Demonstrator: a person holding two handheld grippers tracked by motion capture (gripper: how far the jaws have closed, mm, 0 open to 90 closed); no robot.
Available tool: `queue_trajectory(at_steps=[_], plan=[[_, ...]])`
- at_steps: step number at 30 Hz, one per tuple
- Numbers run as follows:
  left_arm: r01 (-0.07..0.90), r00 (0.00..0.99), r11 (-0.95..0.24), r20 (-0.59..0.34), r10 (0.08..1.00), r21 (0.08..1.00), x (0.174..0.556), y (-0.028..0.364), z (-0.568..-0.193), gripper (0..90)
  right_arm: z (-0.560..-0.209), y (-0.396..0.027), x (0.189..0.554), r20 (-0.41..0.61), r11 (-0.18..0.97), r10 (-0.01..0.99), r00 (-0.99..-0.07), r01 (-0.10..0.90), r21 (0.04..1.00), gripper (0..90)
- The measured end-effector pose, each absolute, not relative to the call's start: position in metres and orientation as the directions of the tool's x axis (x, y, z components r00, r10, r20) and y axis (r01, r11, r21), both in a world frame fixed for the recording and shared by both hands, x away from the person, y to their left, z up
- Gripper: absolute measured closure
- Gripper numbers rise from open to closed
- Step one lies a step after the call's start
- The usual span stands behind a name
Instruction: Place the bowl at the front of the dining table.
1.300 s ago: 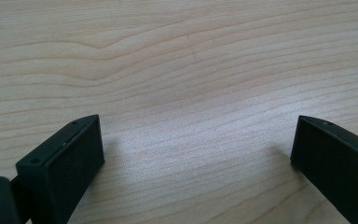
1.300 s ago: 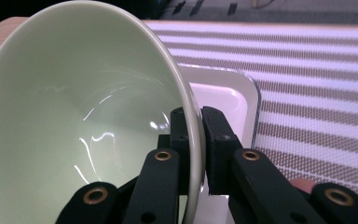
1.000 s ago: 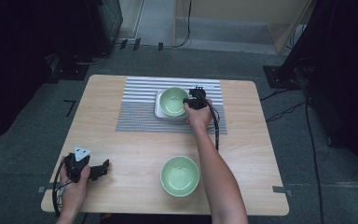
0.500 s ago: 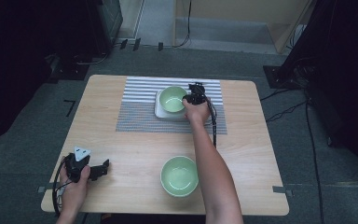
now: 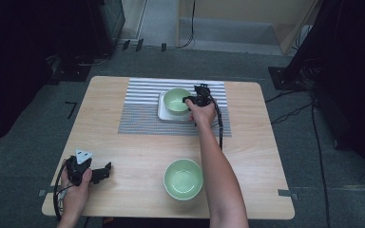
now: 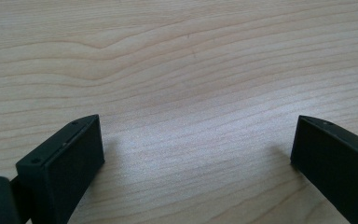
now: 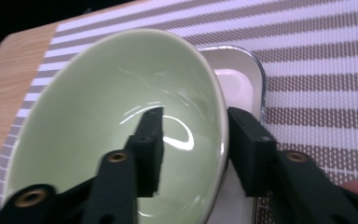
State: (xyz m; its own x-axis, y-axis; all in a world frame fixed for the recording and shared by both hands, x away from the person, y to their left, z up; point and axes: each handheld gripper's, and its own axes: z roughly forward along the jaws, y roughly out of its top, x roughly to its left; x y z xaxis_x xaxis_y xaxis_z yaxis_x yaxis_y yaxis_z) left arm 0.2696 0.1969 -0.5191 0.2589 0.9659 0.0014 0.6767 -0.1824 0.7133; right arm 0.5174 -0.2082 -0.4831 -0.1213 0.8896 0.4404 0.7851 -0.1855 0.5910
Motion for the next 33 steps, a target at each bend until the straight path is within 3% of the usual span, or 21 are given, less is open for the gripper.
queue_trajectory(at_steps=[4,5,10,13,17,22,33], plan=[[0.677,0.259,-0.182,0.001,0.966,0.714,0.270,0.197,-0.519,2.3,-0.475,-0.209,0.513,0.397,-0.153,0.906,-0.144,0.764,0.626,30.8],[0.677,0.259,-0.182,0.001,0.966,0.713,0.270,0.197,-0.519,2.3,-0.474,-0.209,0.512,0.381,-0.143,0.913,-0.147,0.758,0.637,29.9],[0.677,0.259,-0.183,0.002,0.966,0.713,0.270,0.197,-0.519,2.3,-0.468,-0.210,0.496,0.250,-0.051,0.953,-0.171,0.723,0.689,31.9],[0.677,0.259,-0.183,0.002,0.966,0.713,0.270,0.197,-0.519,2.3,-0.465,-0.219,0.479,0.260,-0.026,0.933,-0.251,0.672,0.741,32.1],[0.677,0.259,-0.183,0.002,0.966,0.713,0.270,0.197,-0.519,2.3,-0.460,-0.231,0.468,0.243,-0.030,0.941,-0.236,0.655,0.755,34.4],[0.677,0.260,-0.184,0.002,0.966,0.713,0.270,0.196,-0.519,2.3,-0.454,-0.244,0.450,0.256,-0.041,0.928,-0.270,0.609,0.792,30.3],[0.677,0.260,-0.184,0.002,0.966,0.713,0.270,0.196,-0.519,2.3,-0.452,-0.256,0.415,0.184,0.011,0.939,-0.289,0.562,0.827,24.7]])
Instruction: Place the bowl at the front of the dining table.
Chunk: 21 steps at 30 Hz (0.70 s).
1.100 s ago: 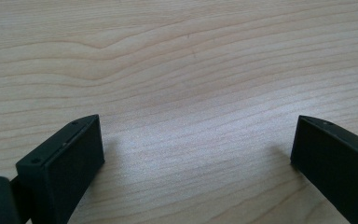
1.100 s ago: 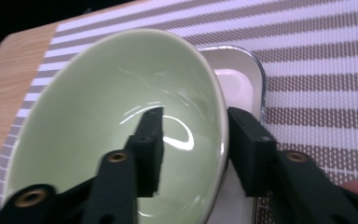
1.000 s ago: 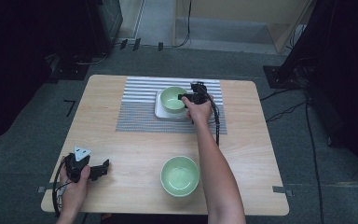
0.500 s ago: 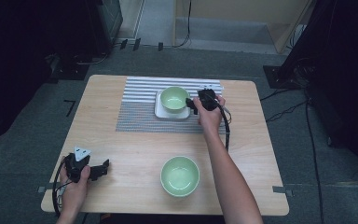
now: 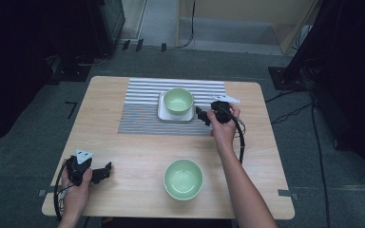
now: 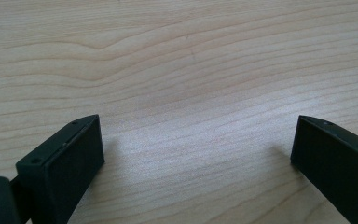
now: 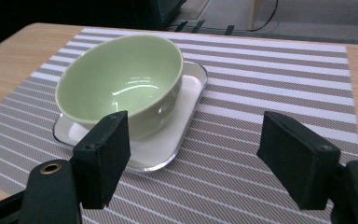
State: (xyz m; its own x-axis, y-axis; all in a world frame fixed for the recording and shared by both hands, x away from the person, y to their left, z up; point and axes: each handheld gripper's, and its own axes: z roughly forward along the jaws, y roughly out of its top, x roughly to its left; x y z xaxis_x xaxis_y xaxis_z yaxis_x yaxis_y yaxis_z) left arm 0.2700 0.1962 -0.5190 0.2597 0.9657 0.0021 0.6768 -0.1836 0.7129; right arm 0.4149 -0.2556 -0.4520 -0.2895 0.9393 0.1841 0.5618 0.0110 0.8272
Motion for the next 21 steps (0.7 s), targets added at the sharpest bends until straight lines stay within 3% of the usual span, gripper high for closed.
queue_trajectory(at_steps=[21], plan=[[0.676,0.263,-0.186,0.003,0.965,0.713,0.270,0.196,-0.519,2.3,-0.462,-0.286,0.354,0.159,0.021,0.943,-0.291,0.530,0.848,24.1]])
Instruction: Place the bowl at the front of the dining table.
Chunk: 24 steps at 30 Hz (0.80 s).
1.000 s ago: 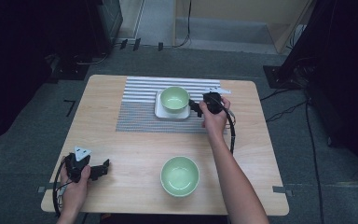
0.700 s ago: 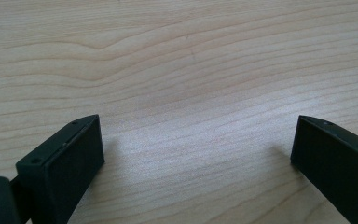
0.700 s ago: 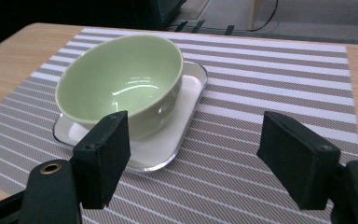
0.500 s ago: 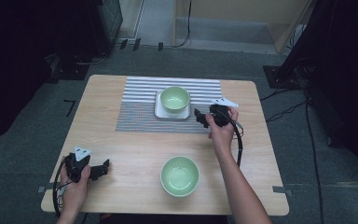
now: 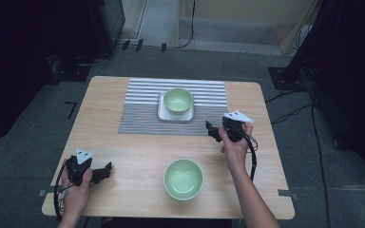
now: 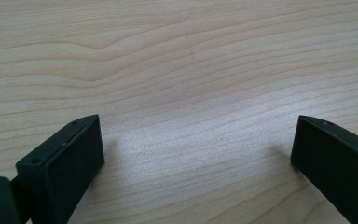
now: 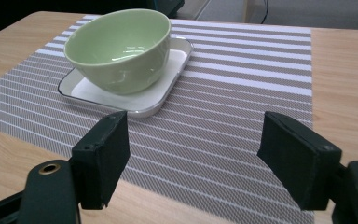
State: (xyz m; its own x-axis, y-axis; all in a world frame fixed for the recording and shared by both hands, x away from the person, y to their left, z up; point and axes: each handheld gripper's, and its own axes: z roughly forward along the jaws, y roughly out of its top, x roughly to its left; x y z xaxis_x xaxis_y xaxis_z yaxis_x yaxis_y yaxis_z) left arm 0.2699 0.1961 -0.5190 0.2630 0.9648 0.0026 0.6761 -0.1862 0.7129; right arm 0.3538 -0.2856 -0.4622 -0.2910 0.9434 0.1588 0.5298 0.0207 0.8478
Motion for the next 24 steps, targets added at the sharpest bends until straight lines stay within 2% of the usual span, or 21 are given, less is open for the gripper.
queue_trajectory(at_steps=[24], plan=[[0.676,0.263,-0.186,0.002,0.965,0.713,0.270,0.196,-0.519,2.3,-0.475,-0.320,0.310,0.152,0.003,0.958,-0.243,0.538,0.843,23.7]])
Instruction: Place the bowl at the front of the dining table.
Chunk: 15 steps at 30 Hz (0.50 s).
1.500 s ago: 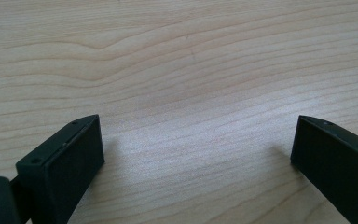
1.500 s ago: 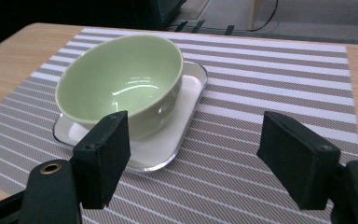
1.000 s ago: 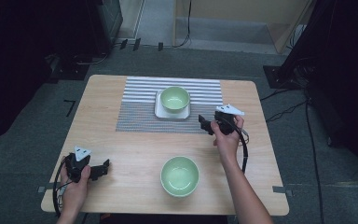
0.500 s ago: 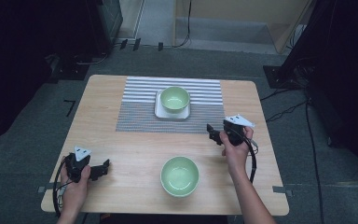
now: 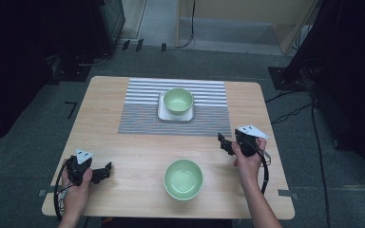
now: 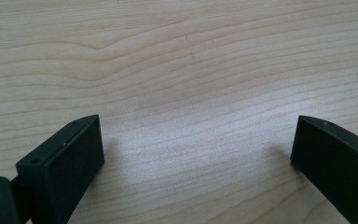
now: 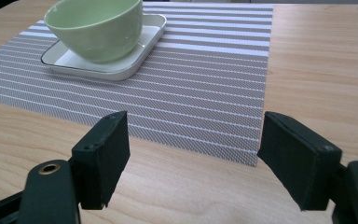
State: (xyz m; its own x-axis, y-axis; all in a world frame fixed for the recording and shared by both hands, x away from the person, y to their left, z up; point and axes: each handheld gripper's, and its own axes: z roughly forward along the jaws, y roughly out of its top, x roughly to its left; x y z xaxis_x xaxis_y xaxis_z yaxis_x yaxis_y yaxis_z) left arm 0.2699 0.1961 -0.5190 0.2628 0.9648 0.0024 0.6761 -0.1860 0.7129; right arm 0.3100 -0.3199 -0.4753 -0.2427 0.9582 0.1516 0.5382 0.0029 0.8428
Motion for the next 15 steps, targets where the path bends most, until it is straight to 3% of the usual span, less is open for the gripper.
queue_trajectory(at_steps=[15], plan=[[0.676,0.263,-0.186,0.002,0.965,0.713,0.270,0.196,-0.519,2.3,-0.487,-0.344,0.285,0.137,-0.004,0.970,-0.201,0.548,0.836,23.0]])
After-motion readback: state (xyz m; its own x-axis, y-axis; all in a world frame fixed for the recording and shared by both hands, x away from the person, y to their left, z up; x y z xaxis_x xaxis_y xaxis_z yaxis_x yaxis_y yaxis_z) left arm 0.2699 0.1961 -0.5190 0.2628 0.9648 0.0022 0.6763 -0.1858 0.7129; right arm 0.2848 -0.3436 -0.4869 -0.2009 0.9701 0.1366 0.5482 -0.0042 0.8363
